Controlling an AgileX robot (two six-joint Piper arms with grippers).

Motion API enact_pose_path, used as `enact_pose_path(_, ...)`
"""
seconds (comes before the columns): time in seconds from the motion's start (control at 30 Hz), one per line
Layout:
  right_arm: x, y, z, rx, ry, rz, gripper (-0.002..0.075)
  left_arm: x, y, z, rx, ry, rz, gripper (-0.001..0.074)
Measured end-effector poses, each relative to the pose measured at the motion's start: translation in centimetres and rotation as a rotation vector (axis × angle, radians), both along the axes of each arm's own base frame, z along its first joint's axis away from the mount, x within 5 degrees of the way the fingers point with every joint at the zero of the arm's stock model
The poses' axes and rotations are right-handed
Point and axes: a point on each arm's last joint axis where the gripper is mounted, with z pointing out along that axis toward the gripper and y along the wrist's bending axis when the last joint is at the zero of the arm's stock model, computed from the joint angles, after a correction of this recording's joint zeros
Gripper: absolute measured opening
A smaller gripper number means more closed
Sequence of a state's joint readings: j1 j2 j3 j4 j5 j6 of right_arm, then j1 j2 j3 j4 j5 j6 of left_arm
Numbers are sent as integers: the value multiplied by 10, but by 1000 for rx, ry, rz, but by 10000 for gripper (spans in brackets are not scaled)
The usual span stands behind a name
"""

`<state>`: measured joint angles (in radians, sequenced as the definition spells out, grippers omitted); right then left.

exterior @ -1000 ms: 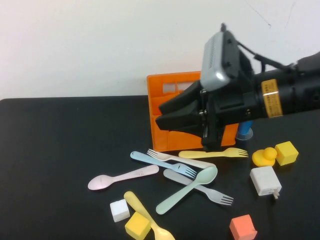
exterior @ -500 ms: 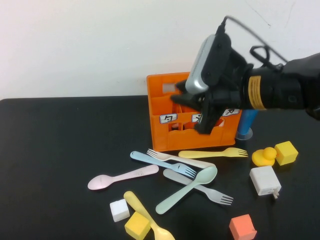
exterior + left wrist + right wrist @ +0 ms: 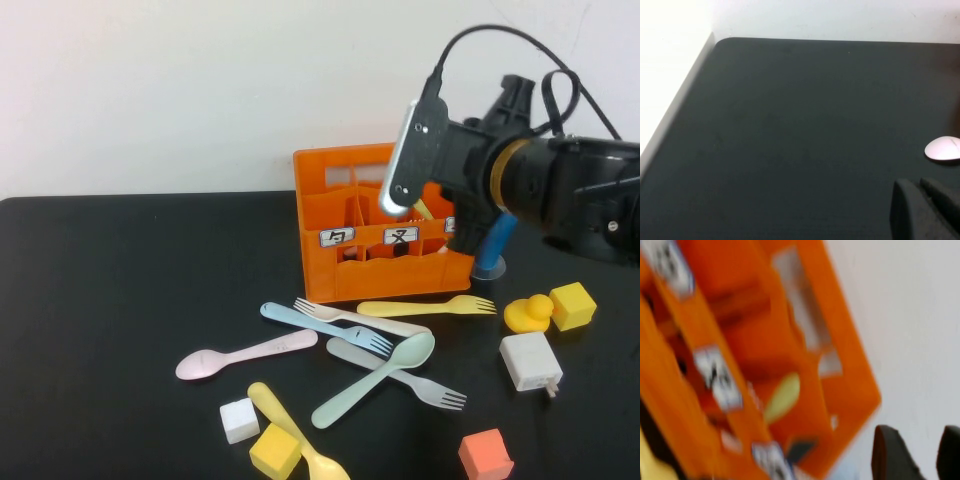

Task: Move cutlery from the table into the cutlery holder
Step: Pick up the spoon

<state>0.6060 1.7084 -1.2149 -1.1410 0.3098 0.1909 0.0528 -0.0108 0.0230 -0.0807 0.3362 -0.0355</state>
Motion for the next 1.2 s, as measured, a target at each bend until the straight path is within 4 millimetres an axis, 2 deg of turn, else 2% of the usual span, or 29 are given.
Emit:
enact_pose_path(0.17, -7, -6, -3, -38, 68, -112, 179, 0, 0, 0, 0, 0, 0, -1)
enact_pose_path(0.27, -15, -4, -11, -18, 205, -109, 135, 0, 0, 0, 0, 0, 0, -1)
enact_pose_path(0.37, -30, 4, -21, -71, 357, 6, 101, 0, 0, 0, 0, 0, 0, -1)
enact_pose_path(0.53, -57, 14, -33, -234, 589, 280, 86, 0, 0, 0, 0, 0, 0, -1)
enact_pose_path(0.63, -65, 12, -36, -279, 666, 333, 85, 0, 0, 0, 0, 0, 0, -1)
enact_pose_path(0.97, -69, 13, -22, -331, 780, 374, 85, 0, 0, 0, 0, 0, 0, -1)
enact_pose_path(1.2, -57, 26, -23, -380, 818, 468, 85, 0, 0, 0, 0, 0, 0, -1)
